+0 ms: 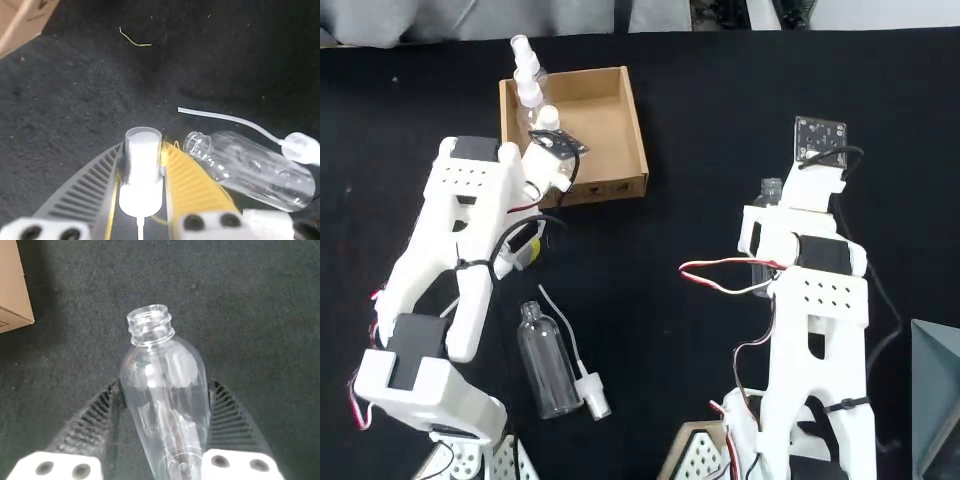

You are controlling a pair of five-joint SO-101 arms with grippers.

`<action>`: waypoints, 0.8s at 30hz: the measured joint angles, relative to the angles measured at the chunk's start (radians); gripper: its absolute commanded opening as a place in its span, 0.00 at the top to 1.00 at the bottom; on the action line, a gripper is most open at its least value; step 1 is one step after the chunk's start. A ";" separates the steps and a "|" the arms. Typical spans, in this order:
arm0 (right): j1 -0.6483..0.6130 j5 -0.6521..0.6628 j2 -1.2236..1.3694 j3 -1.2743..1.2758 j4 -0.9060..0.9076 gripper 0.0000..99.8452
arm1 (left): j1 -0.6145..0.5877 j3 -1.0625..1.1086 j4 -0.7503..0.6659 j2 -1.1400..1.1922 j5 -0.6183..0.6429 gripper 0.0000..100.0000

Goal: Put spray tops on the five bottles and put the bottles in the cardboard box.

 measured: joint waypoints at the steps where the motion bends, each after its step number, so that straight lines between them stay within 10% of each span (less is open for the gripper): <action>1: 0.000 0.000 0.000 0.000 0.000 0.86 | 0.003 0.000 0.000 -0.020 0.012 0.97; 24: 0.000 0.000 0.000 0.000 0.002 0.86 | 0.009 -0.080 0.005 -0.150 0.358 0.97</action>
